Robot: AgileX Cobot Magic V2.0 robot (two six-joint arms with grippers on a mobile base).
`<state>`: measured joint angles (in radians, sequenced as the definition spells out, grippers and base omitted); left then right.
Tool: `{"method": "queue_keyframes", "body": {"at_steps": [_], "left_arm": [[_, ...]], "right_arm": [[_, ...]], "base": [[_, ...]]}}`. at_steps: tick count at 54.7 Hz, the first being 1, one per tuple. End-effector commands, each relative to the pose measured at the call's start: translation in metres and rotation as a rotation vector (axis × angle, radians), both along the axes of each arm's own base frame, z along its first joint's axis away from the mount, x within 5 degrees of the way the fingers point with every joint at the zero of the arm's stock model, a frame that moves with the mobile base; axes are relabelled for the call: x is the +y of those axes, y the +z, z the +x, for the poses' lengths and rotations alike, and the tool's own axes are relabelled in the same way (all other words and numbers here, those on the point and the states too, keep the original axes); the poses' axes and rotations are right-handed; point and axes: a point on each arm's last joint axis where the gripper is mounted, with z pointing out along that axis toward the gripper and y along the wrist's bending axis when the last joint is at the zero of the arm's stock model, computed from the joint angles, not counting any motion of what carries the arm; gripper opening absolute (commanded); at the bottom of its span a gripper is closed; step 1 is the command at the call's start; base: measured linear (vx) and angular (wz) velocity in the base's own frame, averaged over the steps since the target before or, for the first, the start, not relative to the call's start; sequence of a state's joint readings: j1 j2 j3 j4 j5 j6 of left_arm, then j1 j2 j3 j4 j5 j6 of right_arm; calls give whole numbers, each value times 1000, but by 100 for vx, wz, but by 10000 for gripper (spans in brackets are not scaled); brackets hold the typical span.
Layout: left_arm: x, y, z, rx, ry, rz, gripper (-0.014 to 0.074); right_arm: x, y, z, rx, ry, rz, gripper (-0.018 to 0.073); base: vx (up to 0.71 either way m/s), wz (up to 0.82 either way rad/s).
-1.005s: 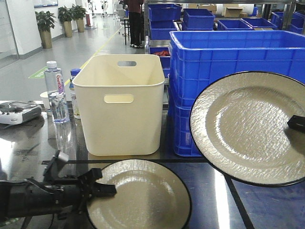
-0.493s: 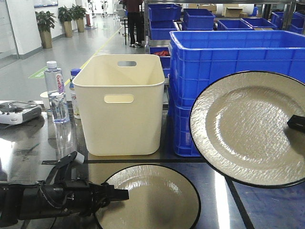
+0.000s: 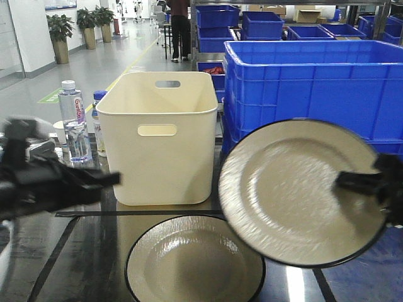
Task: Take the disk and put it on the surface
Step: 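Stack the right gripper's plate onto the first plate and release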
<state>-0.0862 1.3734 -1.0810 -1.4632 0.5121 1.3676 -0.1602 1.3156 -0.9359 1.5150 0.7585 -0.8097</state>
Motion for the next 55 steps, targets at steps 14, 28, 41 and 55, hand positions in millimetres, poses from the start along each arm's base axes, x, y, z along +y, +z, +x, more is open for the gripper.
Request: {"method": "queue_keyframes", "body": {"at_steps": [14,28,41,55], "left_arm": [[22,73,-58,-223,131,20,-8],[17,69,-60,-199,76,24,-7],[17,68,-60,-198,72,25,-8],[18,64,-60,-146,84,32,-7]], "right_arm": [[86,-24,34,16,171,89,-4],[119,-45,50,9,263,1,138],[116,-46,51,-136,310,-186,491],[89,-34,57,-331,137,-664,636]], "base": [[0,0],[0,0],[0,0],[0,0]]}}
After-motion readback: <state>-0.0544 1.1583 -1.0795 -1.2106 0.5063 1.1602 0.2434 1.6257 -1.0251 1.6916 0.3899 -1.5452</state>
